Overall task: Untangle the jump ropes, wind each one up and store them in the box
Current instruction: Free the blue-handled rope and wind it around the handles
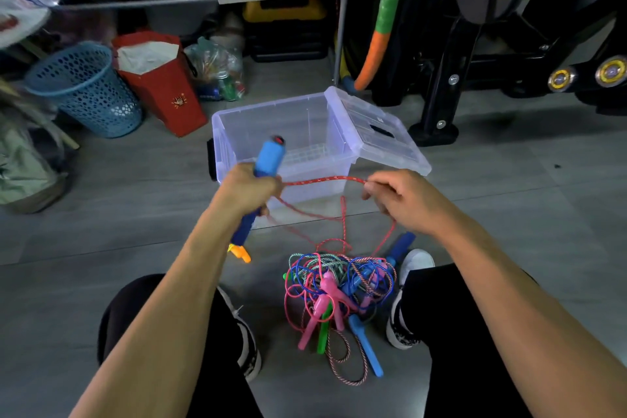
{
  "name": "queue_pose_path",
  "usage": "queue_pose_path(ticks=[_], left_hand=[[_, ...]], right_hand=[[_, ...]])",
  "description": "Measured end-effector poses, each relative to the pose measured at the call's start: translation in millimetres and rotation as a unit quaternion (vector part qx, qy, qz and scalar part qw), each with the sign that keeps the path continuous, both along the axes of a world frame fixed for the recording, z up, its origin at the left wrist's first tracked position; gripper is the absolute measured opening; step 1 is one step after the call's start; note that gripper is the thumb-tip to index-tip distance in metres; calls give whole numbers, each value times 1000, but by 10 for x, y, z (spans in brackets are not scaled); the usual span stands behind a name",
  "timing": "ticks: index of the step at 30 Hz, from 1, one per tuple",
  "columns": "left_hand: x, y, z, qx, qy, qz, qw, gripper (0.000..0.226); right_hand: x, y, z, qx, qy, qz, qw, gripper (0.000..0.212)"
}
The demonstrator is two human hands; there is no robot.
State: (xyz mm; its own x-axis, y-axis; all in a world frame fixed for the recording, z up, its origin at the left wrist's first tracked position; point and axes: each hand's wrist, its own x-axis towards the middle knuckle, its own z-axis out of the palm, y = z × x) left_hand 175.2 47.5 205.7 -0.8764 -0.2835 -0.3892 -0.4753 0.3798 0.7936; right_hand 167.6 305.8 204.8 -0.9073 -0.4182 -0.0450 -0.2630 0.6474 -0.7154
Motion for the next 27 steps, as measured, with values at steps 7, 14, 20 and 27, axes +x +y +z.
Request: queue_pose_path(ticks=[7, 14, 20, 27], left_hand=[[221, 391, 78, 127, 34, -193, 972, 17], [61, 86, 80, 246, 81, 117, 959, 10], [237, 228, 50, 52, 59, -121, 990, 15], [188, 219, 101, 190, 108, 10, 976, 23]], right_hand=[[71, -223, 47, -30, 38, 23, 999, 21], [2, -160, -9, -4, 10, 2, 1000, 22], [29, -225, 21, -39, 74, 20, 996, 29], [5, -363, -56, -18, -4, 30, 999, 20]])
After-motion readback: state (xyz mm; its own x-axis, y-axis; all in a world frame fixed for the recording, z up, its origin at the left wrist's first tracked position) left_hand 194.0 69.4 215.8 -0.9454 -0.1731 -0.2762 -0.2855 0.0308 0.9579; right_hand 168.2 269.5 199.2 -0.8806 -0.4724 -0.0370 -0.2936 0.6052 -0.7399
